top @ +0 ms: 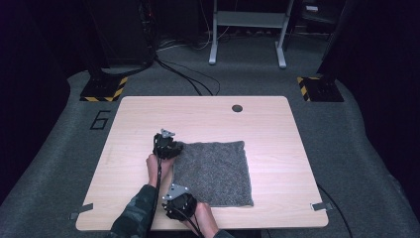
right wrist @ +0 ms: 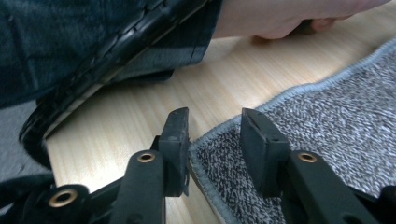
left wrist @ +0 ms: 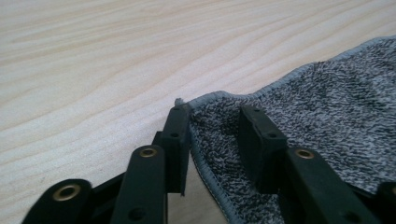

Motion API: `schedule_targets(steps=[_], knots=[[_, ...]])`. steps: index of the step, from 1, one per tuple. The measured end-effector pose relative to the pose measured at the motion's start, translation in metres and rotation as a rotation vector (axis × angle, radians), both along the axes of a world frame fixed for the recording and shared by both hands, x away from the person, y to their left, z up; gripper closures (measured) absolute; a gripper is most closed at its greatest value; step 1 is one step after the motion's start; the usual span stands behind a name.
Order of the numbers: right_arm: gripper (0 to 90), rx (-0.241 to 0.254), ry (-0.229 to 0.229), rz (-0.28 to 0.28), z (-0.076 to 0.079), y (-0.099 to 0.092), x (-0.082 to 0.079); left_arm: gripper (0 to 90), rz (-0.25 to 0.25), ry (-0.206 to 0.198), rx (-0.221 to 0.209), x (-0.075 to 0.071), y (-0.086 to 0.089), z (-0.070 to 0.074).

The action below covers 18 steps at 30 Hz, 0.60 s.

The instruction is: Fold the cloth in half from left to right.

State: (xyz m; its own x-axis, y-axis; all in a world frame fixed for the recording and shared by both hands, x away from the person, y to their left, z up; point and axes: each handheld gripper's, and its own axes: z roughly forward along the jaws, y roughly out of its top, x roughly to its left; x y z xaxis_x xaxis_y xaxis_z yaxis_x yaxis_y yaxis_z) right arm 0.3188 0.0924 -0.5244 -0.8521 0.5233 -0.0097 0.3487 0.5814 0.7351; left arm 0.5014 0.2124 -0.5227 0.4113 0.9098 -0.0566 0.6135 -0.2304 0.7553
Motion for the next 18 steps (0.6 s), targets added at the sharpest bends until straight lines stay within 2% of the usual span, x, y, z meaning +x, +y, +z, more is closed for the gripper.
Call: schedule_targets(steps=[3, 8, 10, 13, 17, 18], knots=[[65.0, 0.018, -0.008, -0.019, -0.0017, -0.0002, -0.0018, 71.7, -0.006, -0.012, 0.014, -0.0012, -0.0022, -0.0008], [76.4, 0.027, -0.005, -0.031, -0.002, -0.0042, -0.002, 81.2, -0.017, -0.017, 0.016, -0.0013, -0.0036, -0.0014], [83.1, 0.029, -0.014, -0.037, -0.0025, -0.0057, -0.0022, 85.3, -0.008, -0.016, 0.007, -0.0001, -0.0045, -0.0015], [85.8, 0.021, -0.029, -0.045, -0.0027, -0.0075, -0.0055, 86.5, -0.004, -0.024, 0.017, 0.0004, -0.0064, -0.0018], [86.6, 0.018, -0.044, -0.06, -0.003, -0.0084, -0.0074, 86.9, -0.006, 0.007, -0.014, 0.0027, -0.0018, -0.0002], [86.7, 0.024, -0.035, -0.073, -0.0028, -0.0095, -0.0087, 87.0, 0.003, 0.005, -0.027, 0.0023, -0.002, 0.0001]])
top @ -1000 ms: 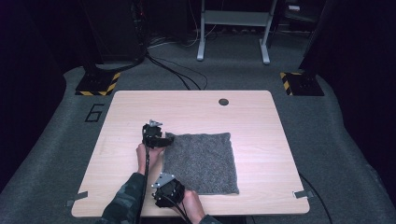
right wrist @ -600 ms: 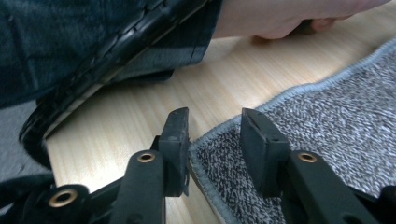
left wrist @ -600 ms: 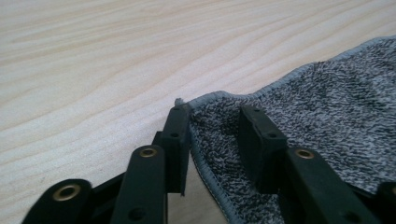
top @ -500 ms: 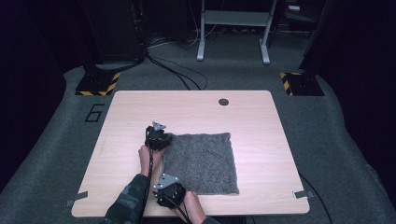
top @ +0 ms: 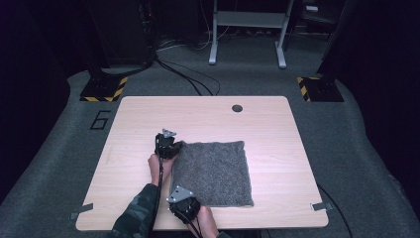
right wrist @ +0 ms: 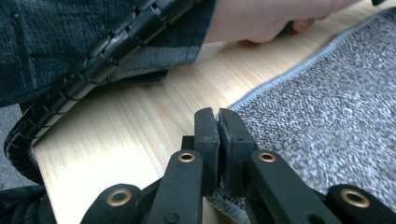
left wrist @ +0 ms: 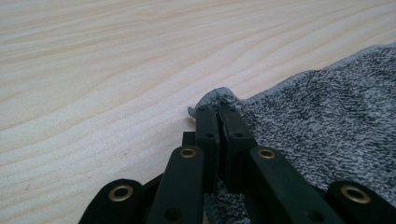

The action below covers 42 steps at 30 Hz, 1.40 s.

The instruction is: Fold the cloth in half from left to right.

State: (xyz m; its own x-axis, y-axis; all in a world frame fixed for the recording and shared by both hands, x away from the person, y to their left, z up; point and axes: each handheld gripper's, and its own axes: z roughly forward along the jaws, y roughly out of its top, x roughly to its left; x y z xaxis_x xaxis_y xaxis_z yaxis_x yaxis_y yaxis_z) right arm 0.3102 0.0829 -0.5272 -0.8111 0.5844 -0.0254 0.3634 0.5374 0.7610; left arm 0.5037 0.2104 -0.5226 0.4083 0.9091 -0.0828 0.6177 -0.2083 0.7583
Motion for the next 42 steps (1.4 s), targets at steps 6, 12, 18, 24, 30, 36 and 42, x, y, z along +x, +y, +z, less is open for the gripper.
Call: schedule_targets(steps=[6, 12, 18, 24, 30, 36, 42], knots=[[86.8, 0.077, 0.015, -0.039, 0.002, -0.02, -0.01, 87.0, -0.003, -0.014, -0.034, -0.006, 0.003, 0.011], [86.9, 0.131, -0.006, -0.058, 0.016, -0.029, -0.014, 87.0, 0.018, -0.025, -0.046, -0.008, 0.002, 0.024], [87.1, 0.172, -0.05, -0.029, 0.036, -0.022, -0.014, 87.0, 0.01, -0.054, -0.029, -0.008, 0.007, 0.048], [87.2, 0.275, -0.082, -0.013, 0.068, -0.017, -0.01, 87.0, -0.01, -0.077, 0.054, -0.008, 0.021, 0.089], [87.2, 0.318, -0.103, -0.06, 0.077, -0.034, -0.014, 86.9, -0.034, -0.1, 0.072, -0.004, 0.009, 0.105], [87.1, 0.295, -0.122, -0.126, 0.075, -0.06, -0.015, 86.9, -0.059, -0.091, 0.062, 0.002, -0.014, 0.098], [87.1, 0.335, -0.068, -0.183, 0.071, -0.087, -0.01, 86.9, -0.094, -0.082, 0.09, 0.009, -0.035, 0.093]])
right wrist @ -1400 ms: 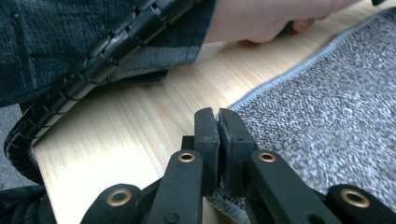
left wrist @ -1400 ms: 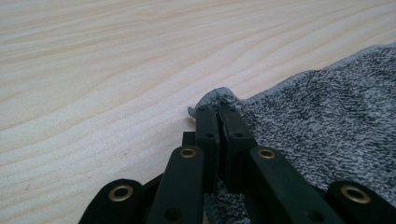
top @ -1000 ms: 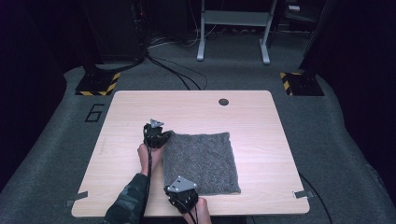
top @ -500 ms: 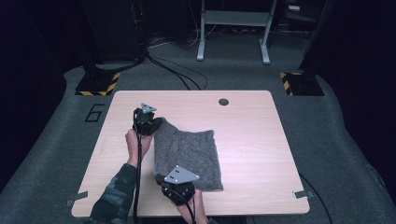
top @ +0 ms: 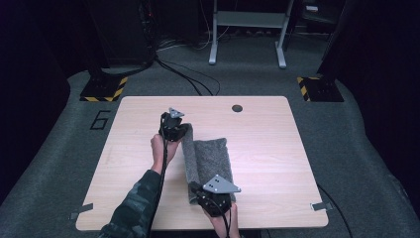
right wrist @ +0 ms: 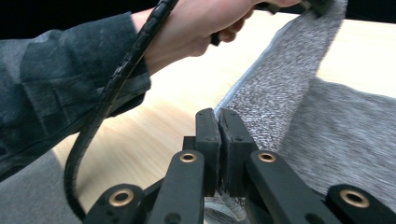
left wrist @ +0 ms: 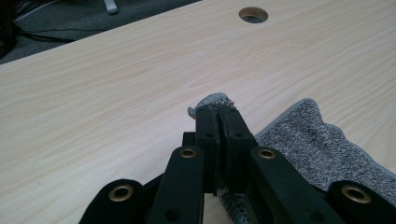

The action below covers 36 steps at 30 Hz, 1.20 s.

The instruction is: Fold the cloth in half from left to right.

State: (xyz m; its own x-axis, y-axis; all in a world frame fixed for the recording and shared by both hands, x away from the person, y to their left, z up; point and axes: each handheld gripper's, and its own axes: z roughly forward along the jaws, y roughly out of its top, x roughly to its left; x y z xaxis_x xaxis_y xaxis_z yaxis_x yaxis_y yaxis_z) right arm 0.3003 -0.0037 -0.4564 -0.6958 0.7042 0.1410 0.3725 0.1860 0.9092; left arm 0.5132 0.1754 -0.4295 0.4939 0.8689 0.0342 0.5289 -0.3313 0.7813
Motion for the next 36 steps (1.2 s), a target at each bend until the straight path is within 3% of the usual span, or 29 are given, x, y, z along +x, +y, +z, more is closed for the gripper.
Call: schedule_targets(steps=[2, 4, 12, 14, 18, 33, 35, 36], knots=[[87.0, -0.016, -0.012, -0.019, 0.0, -0.007, 0.001, 86.9, -0.012, -0.01, 0.035, 0.0, -0.01, -0.001], [87.0, -0.017, 0.002, -0.039, -0.002, -0.015, 0.002, 86.8, -0.023, -0.01, 0.035, 0.001, -0.018, -0.004], [86.9, -0.048, 0.026, -0.091, -0.012, -0.034, 0.003, 86.8, -0.04, 0.045, -0.068, 0.011, -0.034, -0.021], [86.9, -0.071, 0.022, -0.102, -0.014, -0.036, 0.003, 86.7, -0.047, 0.053, -0.073, 0.013, -0.039, -0.024], [86.8, -0.099, 0.033, -0.118, -0.02, -0.041, 0.003, 86.7, -0.066, 0.068, -0.051, 0.016, -0.048, -0.028], [86.5, -0.136, 0.101, -0.155, -0.039, -0.06, 0.008, 85.9, -0.097, 0.087, -0.046, 0.023, -0.076, -0.042], [86.2, -0.145, 0.104, -0.158, -0.041, -0.062, 0.008, 82.7, -0.101, 0.09, -0.058, 0.023, -0.078, -0.043], [85.9, -0.142, 0.115, -0.167, -0.042, -0.063, 0.008, 73.8, -0.102, 0.092, -0.07, 0.024, -0.079, -0.044]])
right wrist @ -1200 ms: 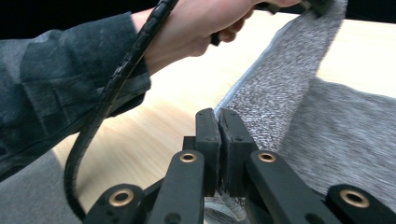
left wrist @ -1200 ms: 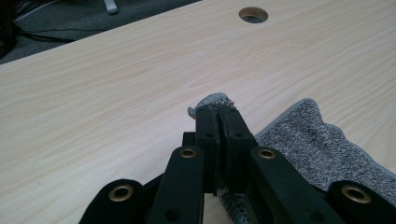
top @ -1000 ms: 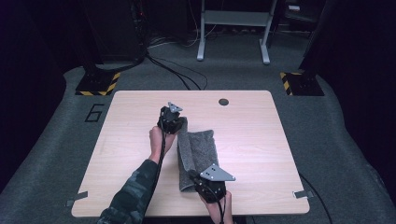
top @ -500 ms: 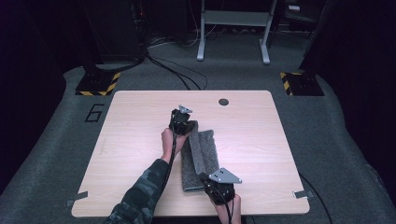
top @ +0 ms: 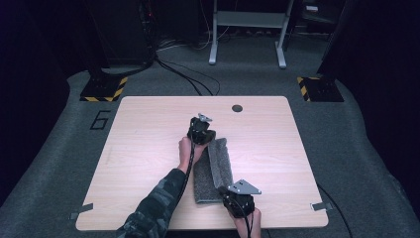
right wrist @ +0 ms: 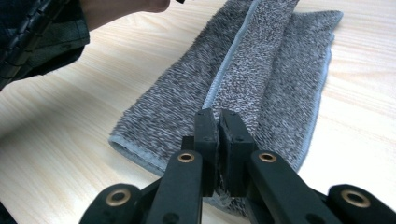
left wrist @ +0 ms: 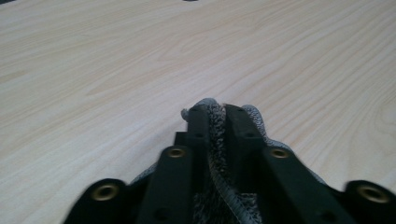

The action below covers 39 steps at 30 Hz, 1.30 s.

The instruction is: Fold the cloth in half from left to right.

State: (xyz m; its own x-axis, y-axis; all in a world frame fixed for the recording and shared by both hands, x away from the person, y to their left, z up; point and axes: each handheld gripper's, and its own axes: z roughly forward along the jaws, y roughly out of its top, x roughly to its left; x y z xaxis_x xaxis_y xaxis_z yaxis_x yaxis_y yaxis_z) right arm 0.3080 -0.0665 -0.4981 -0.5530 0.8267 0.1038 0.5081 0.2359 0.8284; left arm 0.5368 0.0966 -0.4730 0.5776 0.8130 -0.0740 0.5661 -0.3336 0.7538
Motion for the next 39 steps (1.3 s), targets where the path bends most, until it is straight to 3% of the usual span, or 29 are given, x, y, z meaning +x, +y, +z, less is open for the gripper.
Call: schedule_targets(steps=[2, 5, 9, 12, 25, 31, 39], knots=[[83.6, -0.008, 0.001, -0.009, -0.001, -0.002, 0.0, 55.7, -0.02, 0.016, -0.005, 0.0, -0.001, 0.0], [81.8, -0.013, 0.003, -0.024, -0.002, -0.006, -0.001, 39.6, -0.019, 0.029, -0.008, -0.002, -0.003, 0.002], [77.2, -0.013, 0.013, -0.042, -0.003, -0.018, 0.001, 28.8, -0.024, 0.039, -0.027, -0.006, 0.002, 0.007], [72.9, -0.017, 0.021, -0.066, -0.004, -0.026, 0.001, 22.7, -0.033, 0.047, -0.017, -0.012, 0.009, 0.008], [60.6, -0.008, 0.068, -0.109, -0.007, -0.052, 0.002, 16.4, -0.056, 0.081, 0.042, -0.054, 0.04, -0.005], [39.3, -0.006, 0.06, -0.111, -0.002, -0.057, 0.011, 15.4, -0.076, 0.078, 0.076, -0.08, 0.047, -0.014], [27.4, -0.062, 0.079, -0.122, -0.007, -0.053, 0.036, 14.6, -0.09, 0.101, 0.101, -0.108, 0.057, -0.026]])
